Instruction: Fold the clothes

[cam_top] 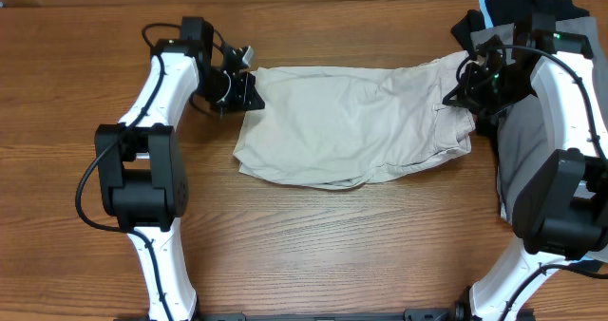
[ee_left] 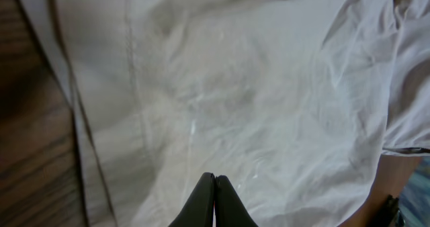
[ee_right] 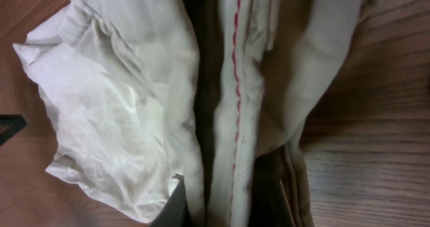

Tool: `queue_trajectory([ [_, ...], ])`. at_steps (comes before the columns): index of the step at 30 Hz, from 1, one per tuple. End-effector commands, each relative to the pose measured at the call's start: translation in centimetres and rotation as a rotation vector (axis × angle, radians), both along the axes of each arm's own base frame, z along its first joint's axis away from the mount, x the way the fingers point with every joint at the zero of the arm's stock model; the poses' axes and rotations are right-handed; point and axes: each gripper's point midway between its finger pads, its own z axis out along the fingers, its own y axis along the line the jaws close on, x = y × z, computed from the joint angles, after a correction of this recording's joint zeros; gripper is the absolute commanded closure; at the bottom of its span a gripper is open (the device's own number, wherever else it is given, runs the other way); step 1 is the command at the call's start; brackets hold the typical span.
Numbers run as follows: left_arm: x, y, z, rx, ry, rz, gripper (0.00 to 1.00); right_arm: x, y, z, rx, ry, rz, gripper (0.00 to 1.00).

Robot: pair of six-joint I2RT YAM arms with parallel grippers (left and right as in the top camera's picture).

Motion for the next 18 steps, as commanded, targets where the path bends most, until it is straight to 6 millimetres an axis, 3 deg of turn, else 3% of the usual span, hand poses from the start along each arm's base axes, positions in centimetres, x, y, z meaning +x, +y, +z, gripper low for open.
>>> queue_trajectory([
  [1, -1.5, -1.1, -1.6, -0.043, 0.042, -0.022, 0.96, 0.5, 0.4, 1.8, 0.007, -0.048, -0.003, 0.96],
  [10, -3.5, 1.7, -7.0, 0.127, 0.160, 0.125, 0.96, 1.2, 0.2, 2.2, 0.006, -0.071, -0.029, 0.96],
  [14, -3.8, 3.1, -8.4, 0.219, 0.195, 0.204, 0.96, 1.3, 0.3, 3.4, 0.000, -0.100, -0.044, 0.96],
  [18, -3.9, 3.7, -9.1, 0.279, 0.209, 0.254, 0.96, 1.1, 1.8, 4.3, -0.056, -0.106, -0.045, 0.96],
])
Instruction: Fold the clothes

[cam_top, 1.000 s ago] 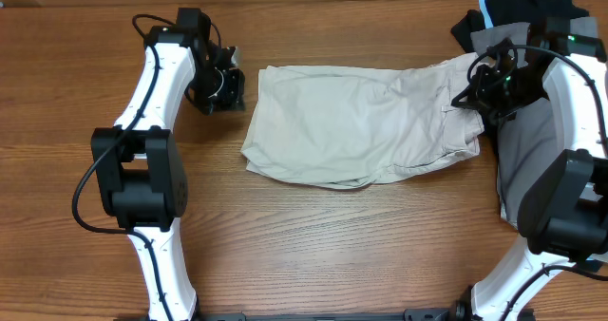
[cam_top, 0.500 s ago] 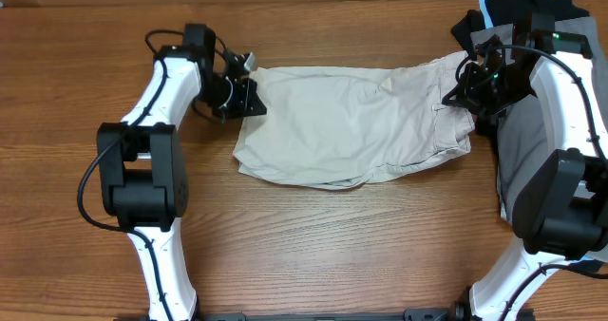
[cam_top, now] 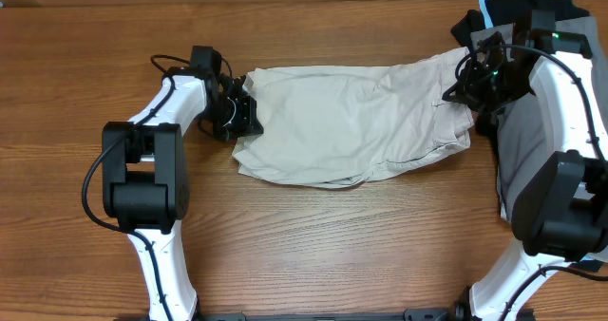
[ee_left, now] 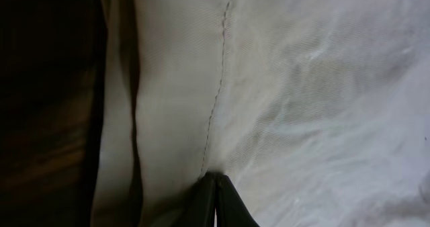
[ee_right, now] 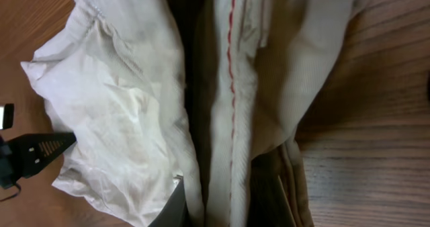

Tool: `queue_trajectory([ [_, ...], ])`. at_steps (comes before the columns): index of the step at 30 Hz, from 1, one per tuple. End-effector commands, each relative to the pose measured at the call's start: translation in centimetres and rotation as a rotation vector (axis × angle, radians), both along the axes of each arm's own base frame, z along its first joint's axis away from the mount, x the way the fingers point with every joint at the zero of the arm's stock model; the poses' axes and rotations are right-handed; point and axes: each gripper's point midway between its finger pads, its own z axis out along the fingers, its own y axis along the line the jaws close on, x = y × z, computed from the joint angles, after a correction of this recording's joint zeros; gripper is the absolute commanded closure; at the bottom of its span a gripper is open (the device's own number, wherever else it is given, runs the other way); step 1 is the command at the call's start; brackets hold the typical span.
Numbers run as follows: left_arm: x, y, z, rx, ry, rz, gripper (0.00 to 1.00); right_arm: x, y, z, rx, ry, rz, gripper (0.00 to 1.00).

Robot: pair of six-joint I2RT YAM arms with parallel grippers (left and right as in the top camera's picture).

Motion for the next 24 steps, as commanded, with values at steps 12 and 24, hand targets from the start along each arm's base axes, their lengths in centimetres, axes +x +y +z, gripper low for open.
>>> queue_trajectory([
  [12, -0.7, 1.7, -3.1, 0.173, 0.058, 0.090, 0.96, -0.3, 17.9, 3.7, -0.155, -0.162, 0.144, 0.96],
  [24, -0.6, 1.0, -3.0, 0.172, 0.046, 0.075, 0.96, -0.7, 29.6, -0.7, -0.147, -0.222, 0.165, 0.96],
])
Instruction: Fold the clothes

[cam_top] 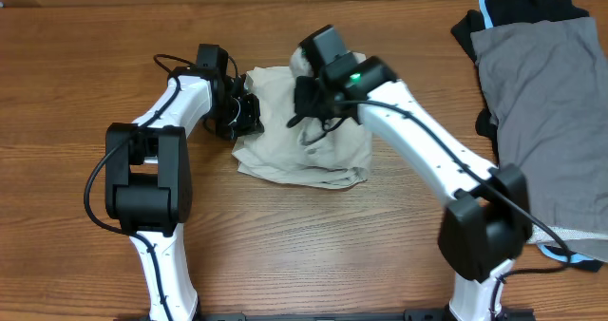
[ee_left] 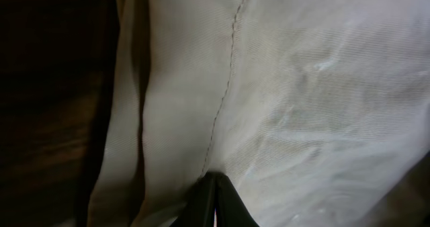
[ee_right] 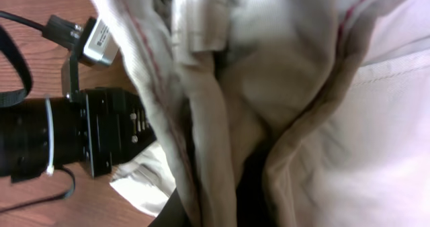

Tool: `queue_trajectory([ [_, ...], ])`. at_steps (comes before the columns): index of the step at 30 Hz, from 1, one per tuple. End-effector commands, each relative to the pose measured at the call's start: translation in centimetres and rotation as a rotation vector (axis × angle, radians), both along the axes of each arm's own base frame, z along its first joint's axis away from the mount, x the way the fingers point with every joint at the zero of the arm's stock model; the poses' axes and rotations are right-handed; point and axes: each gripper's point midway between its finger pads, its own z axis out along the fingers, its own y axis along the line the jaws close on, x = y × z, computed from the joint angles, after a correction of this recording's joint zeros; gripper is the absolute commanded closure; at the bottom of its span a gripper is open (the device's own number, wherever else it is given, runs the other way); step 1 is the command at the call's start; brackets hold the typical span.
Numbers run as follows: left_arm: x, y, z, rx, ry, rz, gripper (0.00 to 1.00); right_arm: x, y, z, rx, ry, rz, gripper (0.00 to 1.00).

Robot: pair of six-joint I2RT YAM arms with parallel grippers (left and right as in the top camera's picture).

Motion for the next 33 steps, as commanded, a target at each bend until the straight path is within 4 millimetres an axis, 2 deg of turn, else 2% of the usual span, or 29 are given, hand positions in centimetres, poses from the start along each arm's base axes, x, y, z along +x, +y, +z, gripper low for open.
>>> queue_trajectory([
  [1, -1.0, 1.4, -3.1, 0.118, 0.040, 0.010, 0.96, 0.6, 1.7, -1.7, 0.017, 0.013, -0.053, 0.96],
  [6, -1.0, 1.4, -3.1, 0.120, 0.039, 0.009, 0.96, 0.8, 3.4, -2.7, 0.037, 0.006, -0.051, 0.96],
  [10, -1.2, 2.3, -3.2, 0.176, 0.050, 0.013, 0.96, 1.3, 3.7, -2.7, 0.058, -0.001, -0.073, 0.96],
  [13, -1.2, 2.8, -2.3, 0.193, 0.058, 0.020, 0.96, 1.4, 3.8, -2.6, 0.063, -0.007, -0.073, 0.96],
  [16, -0.6, 3.8, -0.4, 0.249, 0.048, 0.028, 0.96, 1.5, 3.8, -2.6, 0.065, -0.009, -0.073, 0.96],
  [18, 0.0, 4.5, 1.4, 0.292, 0.032, 0.035, 0.94, 1.4, 3.9, -2.6, 0.067, -0.011, -0.070, 0.87],
  [19, 0.3, 4.8, 2.4, 0.312, 0.019, 0.039, 0.86, 1.4, 4.0, -2.5, 0.069, -0.012, -0.069, 0.83],
  [21, 1.1, 5.3, 4.7, 0.338, -0.013, 0.049, 0.60, 1.4, 4.5, -2.4, 0.088, -0.012, -0.058, 0.78],
  [24, 2.4, 6.0, 9.1, 0.330, -0.069, 0.083, 0.40, 1.4, 5.0, -2.1, 0.118, -0.010, -0.044, 0.78],
  [27, 3.4, 7.1, 13.7, 0.324, -0.139, 0.121, 0.35, 1.2, 5.6, -1.9, 0.145, -0.002, -0.027, 0.79],
  [30, 4.5, 9.0, 18.3, 0.313, -0.230, 0.189, 0.35, 0.6, 6.9, -1.5, 0.190, 0.011, 0.012, 0.84],
  [33, 5.2, 11.1, 22.0, 0.277, -0.313, 0.257, 0.36, -0.2, 8.6, -1.1, 0.209, -0.008, 0.048, 0.85],
])
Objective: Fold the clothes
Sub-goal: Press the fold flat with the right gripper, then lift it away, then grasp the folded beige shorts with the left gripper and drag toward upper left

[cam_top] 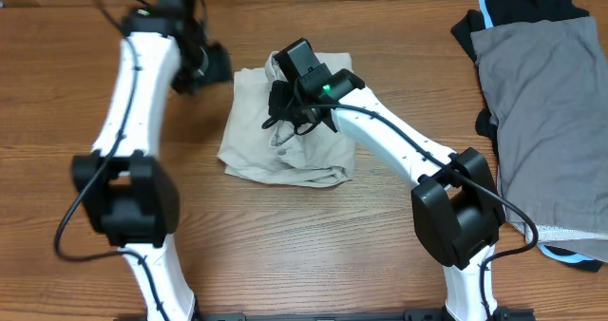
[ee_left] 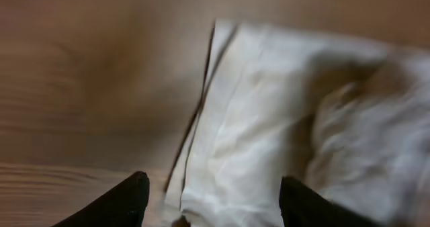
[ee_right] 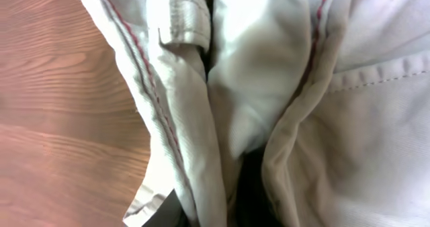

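Beige shorts (cam_top: 285, 131) lie folded in half on the table's middle, one half on top of the other. My right gripper (cam_top: 285, 104) is shut on the waistband end (ee_right: 201, 119) with its red stitching, held over the fold's left part; its fingers (ee_right: 176, 213) are mostly buried in cloth. My left gripper (cam_top: 211, 63) is up off the table, just left of the shorts' far left corner. In the left wrist view the left gripper (ee_left: 215, 210) stands open and holds nothing, with the shorts' edge (ee_left: 269, 119) below it.
A pile of grey and black clothes (cam_top: 537, 93) with a light blue trim lies at the table's right side. My right arm (cam_top: 399, 150) reaches diagonally over the table from the front right. Bare wood (cam_top: 313, 245) lies in front of the shorts.
My left gripper has let go of the shorts' left edge, opened, and now sits higher and farther back left. My right gripper with the waistband is slightly farther left; the folded shorts shifted left.
The shorts first lay spread out, my left gripper shut at their left edge and my right shut on their right end by the clothes pile. Then the right end was over at the left, the shorts doubled. Now the left gripper is open and away.
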Tool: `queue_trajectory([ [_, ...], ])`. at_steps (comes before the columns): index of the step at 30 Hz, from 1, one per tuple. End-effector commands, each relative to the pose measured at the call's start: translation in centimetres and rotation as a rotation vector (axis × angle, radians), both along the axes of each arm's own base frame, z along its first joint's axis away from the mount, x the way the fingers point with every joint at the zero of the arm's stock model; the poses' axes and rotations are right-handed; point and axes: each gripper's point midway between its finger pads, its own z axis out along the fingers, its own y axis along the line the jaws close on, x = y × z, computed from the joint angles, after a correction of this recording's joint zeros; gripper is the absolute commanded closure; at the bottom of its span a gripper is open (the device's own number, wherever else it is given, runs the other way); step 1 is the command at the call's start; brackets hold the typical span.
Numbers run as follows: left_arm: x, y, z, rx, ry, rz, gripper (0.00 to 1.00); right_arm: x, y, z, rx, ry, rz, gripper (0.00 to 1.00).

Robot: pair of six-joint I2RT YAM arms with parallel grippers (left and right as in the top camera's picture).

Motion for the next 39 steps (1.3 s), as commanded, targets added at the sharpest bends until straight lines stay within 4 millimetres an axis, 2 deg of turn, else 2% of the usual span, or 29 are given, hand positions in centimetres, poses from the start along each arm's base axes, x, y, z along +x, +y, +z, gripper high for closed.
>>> queue_trajectory([
  [1, 0.6, 2.9, 6.0, -0.022, -0.143, 0.074, 0.36, -1.4, 3.5, 1.9, 0.074, -0.026, 0.077, 0.85],
  [2, 0.6, 3.3, 6.3, -0.030, -0.150, 0.083, 0.37, -1.7, 4.1, 2.0, 0.081, -0.034, 0.089, 0.82],
  [3, 0.5, 3.6, 6.4, -0.038, -0.152, 0.085, 0.37, -2.0, 4.7, 2.2, 0.088, -0.044, 0.104, 0.72],
  [4, 0.4, 3.9, 6.4, -0.042, -0.147, 0.088, 0.37, -2.4, 5.4, 2.4, 0.095, -0.054, 0.120, 0.53],
  [5, 0.2, 4.1, 6.2, -0.040, -0.139, 0.088, 0.37, -2.9, 6.2, 2.6, 0.100, -0.067, 0.146, 0.18],
  [6, 0.1, 4.3, 6.1, -0.032, -0.134, 0.078, 0.37, -3.6, 7.1, 2.8, 0.110, -0.086, 0.211, 0.00],
  [8, 0.0, 4.3, 6.0, -0.022, -0.133, 0.059, 0.36, -5.7, 9.0, 3.6, 0.135, -0.131, 0.401, 0.00],
  [9, 0.0, 4.3, 6.0, -0.020, -0.133, 0.055, 0.36, -6.2, 9.2, 3.8, 0.137, -0.136, 0.437, 0.00],
  [10, 0.0, 4.3, 6.0, -0.020, -0.133, 0.053, 0.36, -6.6, 8.9, 4.1, 0.131, -0.126, 0.443, 0.00],
  [12, -0.1, 4.3, 5.9, -0.018, -0.130, 0.048, 0.36, -6.1, 7.1, 5.1, 0.119, -0.115, 0.412, 0.00],
  [15, -0.5, 4.1, 5.5, -0.006, -0.114, 0.010, 0.36, -3.6, 2.3, 7.0, 0.081, -0.113, 0.293, 0.00],
  [19, -1.4, 2.8, 3.8, 0.014, -0.067, -0.087, 0.32, 0.4, -6.2, 8.5, 0.022, -0.093, 0.069, 0.00],
  [23, -2.4, 0.7, 0.6, 0.023, 0.005, -0.192, 0.25, 3.1, -14.5, 7.8, -0.014, -0.026, -0.104, 0.00],
  [27, -3.7, -1.7, -3.2, 0.031, 0.070, -0.299, 0.17, 4.0, -21.2, 6.5, -0.056, 0.035, -0.209, 0.00],
  [30, -4.6, -2.8, -5.9, 0.050, 0.109, -0.339, 0.14, 4.0, -24.4, 6.1, -0.073, 0.060, -0.253, 0.00],
  [32, -5.1, -2.7, -7.3, 0.080, 0.131, -0.328, 0.13, 4.0, -26.0, 5.9, -0.081, 0.071, -0.274, 0.00],
  [35, -5.7, -2.3, -8.9, 0.086, 0.167, -0.255, 0.13, 3.8, -27.5, 5.6, -0.088, 0.089, -0.298, 0.00],
  [39, -6.6, -2.4, -11.0, 0.076, 0.194, -0.222, 0.14, 3.7, -28.3, 5.4, -0.116, 0.090, -0.302, 0.00],
])
